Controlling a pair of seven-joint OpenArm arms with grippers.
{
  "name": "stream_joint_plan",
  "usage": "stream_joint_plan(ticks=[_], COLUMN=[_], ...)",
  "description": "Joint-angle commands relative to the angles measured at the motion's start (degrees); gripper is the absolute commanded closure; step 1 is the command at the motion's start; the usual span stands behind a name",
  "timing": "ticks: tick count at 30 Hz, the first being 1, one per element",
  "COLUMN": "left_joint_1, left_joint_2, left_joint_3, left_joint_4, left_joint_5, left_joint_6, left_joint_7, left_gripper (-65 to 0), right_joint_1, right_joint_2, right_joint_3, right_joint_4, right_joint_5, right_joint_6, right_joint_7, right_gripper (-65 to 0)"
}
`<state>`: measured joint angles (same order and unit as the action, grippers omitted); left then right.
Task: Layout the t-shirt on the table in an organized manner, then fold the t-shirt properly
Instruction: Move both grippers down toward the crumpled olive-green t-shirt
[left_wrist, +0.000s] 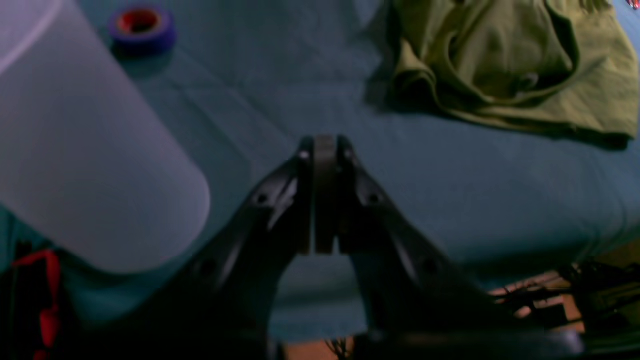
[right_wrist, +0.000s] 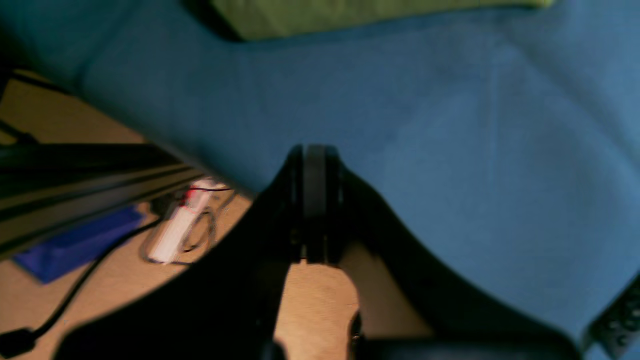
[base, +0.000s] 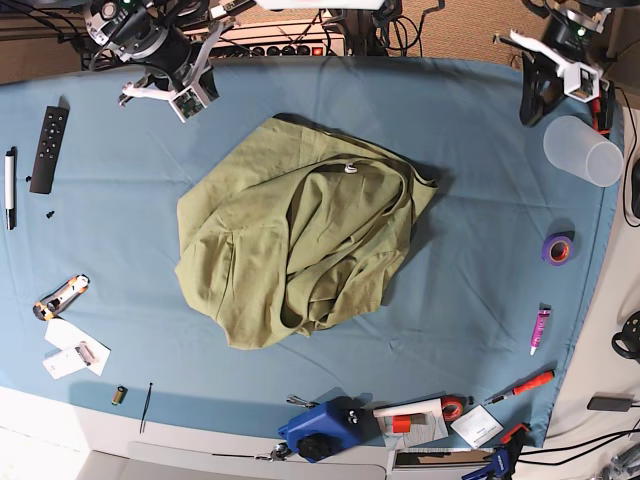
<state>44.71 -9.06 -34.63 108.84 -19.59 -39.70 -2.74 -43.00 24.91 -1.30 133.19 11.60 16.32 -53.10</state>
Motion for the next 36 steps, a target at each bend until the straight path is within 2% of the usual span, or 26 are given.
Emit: stream_joint_plan(ticks=[1, 4, 5, 7, 8, 10, 14, 18, 24, 33, 36], left_joint_1=[0.22, -0.35, -0.55, -0.98, -1.25, -2.01, -4.09, -5.9, -7.58, -7.74, -8.13], left_joint_2=[-0.35, -0.44, -0.68, -1.2, -1.38, -1.44, -1.44, -1.46, -1.44, -1.62, -2.58], left_joint_3=[-0.37, -0.37, -0.37, -0.37, -0.37, -0.35, 1.11, 5.22, 11.72, 12.39, 12.39], left_joint_4=[1.2, 1.99, 2.36, 3.15, 3.56, 4.2, 4.37, 4.37, 4.37, 4.37, 4.37], left_joint_5=[-1.25, -1.79, -2.38, -3.19, -3.23, -3.17, -3.13, -2.32, 5.29, 6.01, 7.08], left_joint_6=[-0.3, -0.3, -0.3, -0.3, -0.3, -0.3, -0.3, -0.3, -0.3, -0.3, -0.3], left_joint_7=[-1.27, -1.31, -1.33, -1.29, -1.31, -1.27, -1.09, -1.09, -1.09, -1.07, -1.07], left_gripper=[0.0, 0.0, -5.7, -16.4, -19.4, -20.4, -20.4, -20.4, -20.4, -20.5, -20.5], right_joint_1=[0.09, 0.31, 0.33, 0.33, 0.33, 0.33, 1.2, 5.18, 7.78, 9.22, 11.52], right_joint_2=[0.59, 0.63, 0.61, 0.61, 0.61, 0.59, 0.33, 0.35, 0.35, 0.33, 0.33], right_joint_3=[0.24, 0.24, 0.24, 0.24, 0.24, 0.24, 0.24, 0.24, 0.26, 0.37, 1.07], right_joint_4=[1.07, 1.07, 1.07, 1.07, 1.07, 1.07, 1.07, 1.01, 0.96, 0.46, -2.82], right_joint_5=[-1.14, -4.24, -4.94, -5.9, -6.43, -7.48, -8.2, -8.15, -8.15, -8.17, -6.29], right_joint_6=[-0.07, -0.07, -0.07, -0.04, -0.04, -0.35, -4.87, -4.76, -4.79, -4.81, -4.72], right_joint_7=[1.16, 2.69, 3.13, 4.07, 4.39, 4.98, 4.68, 2.38, 2.78, 4.96, 5.57], right_gripper=[0.0, 0.0, -2.5, -13.7, -19.2, -25.2, -25.1, -25.1, -25.1, -25.1, -25.1])
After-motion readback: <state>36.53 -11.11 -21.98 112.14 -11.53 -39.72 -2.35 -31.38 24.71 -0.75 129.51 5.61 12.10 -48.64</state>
